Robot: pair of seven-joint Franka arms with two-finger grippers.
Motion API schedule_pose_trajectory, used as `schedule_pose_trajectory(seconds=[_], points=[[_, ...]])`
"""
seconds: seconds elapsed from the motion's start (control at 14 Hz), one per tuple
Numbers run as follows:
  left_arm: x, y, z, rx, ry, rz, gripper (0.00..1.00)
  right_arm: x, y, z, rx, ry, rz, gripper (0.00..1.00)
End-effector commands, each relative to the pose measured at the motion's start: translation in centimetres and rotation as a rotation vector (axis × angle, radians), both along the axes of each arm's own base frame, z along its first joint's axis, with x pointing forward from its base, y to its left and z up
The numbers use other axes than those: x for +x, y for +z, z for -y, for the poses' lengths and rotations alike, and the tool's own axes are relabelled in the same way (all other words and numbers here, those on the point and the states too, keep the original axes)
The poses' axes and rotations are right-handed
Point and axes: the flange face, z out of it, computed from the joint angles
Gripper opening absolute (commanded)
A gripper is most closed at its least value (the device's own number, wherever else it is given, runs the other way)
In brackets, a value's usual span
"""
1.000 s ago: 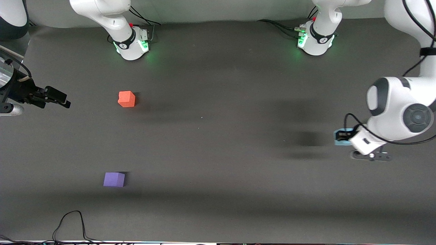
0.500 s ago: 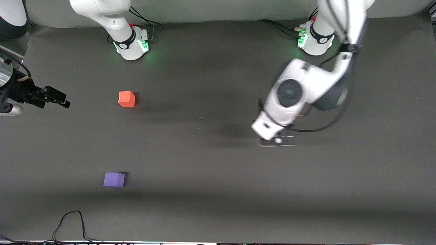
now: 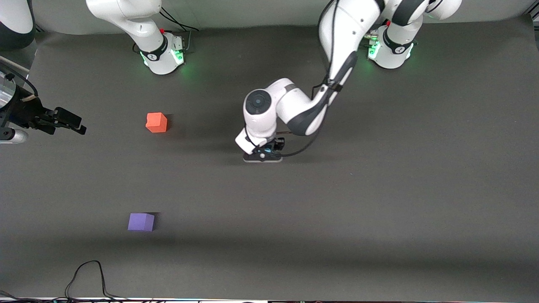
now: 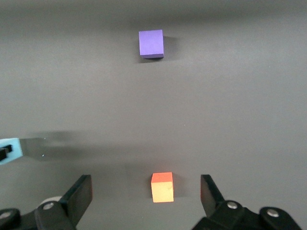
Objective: Place blue block between orange and purple blocks
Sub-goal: 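Carry the light-blue cube with the left gripper toward the table middle, then set down the cube with the left gripper while the right gripper approaches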
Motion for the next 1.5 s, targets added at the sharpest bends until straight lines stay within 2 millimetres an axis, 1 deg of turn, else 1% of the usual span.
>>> schedule_pose_trajectory(seconds=[0.0, 0.07, 0.14, 0.21, 0.29, 0.36, 0.43, 0.5, 0.57, 0.64, 0.71, 0.79, 0.86, 0.93, 1.07, 1.14, 1.21, 1.36, 1.43], points=[[-0.3, -2.6, 1.5, 0.030, 0.007, 0.022, 0.47, 0.1, 0.0, -0.3, -0.013, 0.006, 0.000, 1.00], [-0.5, -3.2, 1.6, 0.030, 0.003, 0.022, 0.49, 0.1, -0.3, -0.3, -0.013, 0.011, -0.006, 1.00], [-0.3, -3.2, 1.6, 0.023, 0.001, 0.027, 0.59, 0.2, -0.4, -0.3, -0.012, 0.011, -0.007, 1.00], [-0.3, -3.2, 1.6, 0.022, -0.002, 0.029, 0.89, 0.1, -0.4, -0.2, -0.010, 0.017, -0.010, 1.00], [-0.2, -3.0, 1.5, 0.027, -0.002, 0.025, 1.00, 0.0, -0.5, -0.4, -0.003, 0.008, -0.023, 1.00], [0.0, -2.4, 1.3, 0.031, -0.003, 0.023, 1.00, 0.0, -0.7, -0.5, -0.003, 0.005, -0.028, 1.00], [0.5, -1.1, 0.9, 0.035, 0.000, 0.022, 1.00, 0.1, -0.7, -0.6, -0.002, 0.008, -0.029, 1.00], [1.9, 0.6, -0.2, 0.039, 0.019, 0.011, 1.00, 0.1, -0.8, -0.8, 0.000, 0.011, -0.029, 1.00], [3.8, 3.0, -1.7, 0.034, 0.038, 0.002, 1.00, 0.3, -1.1, -2.3, -0.001, 0.036, -0.034, 1.00], [5.4, 5.3, -3.3, 0.018, 0.050, -0.039, 1.00, 0.5, -1.5, -4.5, -0.003, 0.059, -0.042, 1.00], [7.7, 8.1, -6.1, -0.011, 0.059, -0.085, 1.00, 0.8, -1.7, -6.3, -0.007, 0.046, -0.048, 1.00], [9.8, 10.8, -9.1, -0.040, 0.067, -0.108, 1.00, 0.8, -2.3, -8.8, -0.010, 0.057, -0.061, 1.00], [12.1, 13.9, -12.8, -0.079, 0.076, -0.113, 1.00, 0.9, -3.0, -11.4, -0.012, 0.074, -0.065, 1.00], [14.3, 15.8, -17.2, -0.114, 0.067, -0.134, 1.00, 1.0, -4.0, -14.3, -0.016, 0.084, -0.070, 1.00], [17.3, 19.3, -27.0, -0.150, 0.043, -0.203, 1.00, 0.5, -5.5, -21.3, -0.016, 0.096, -0.053, 1.00], [18.1, 21.1, -31.5, -0.160, 0.028, -0.224, 1.00, 0.1, -6.7, -25.1, -0.003, 0.106, -0.046, 1.00], [18.5, 22.6, -35.4, -0.163, 0.018, -0.238, 1.00, -0.7, -7.7, -29.1, 0.029, 0.095, -0.038, 1.00], [18.4, 25.9, -42.6, -0.158, -0.012, -0.237, 1.00, -2.4, -10.4, -36.2, 0.049, 0.086, -0.006, 1.00], [18.1, 27.2, -45.4, -0.156, -0.040, -0.228, 1.00, -3.0, -12.3, -38.8, 0.052, 0.114, 0.008, 1.00]])
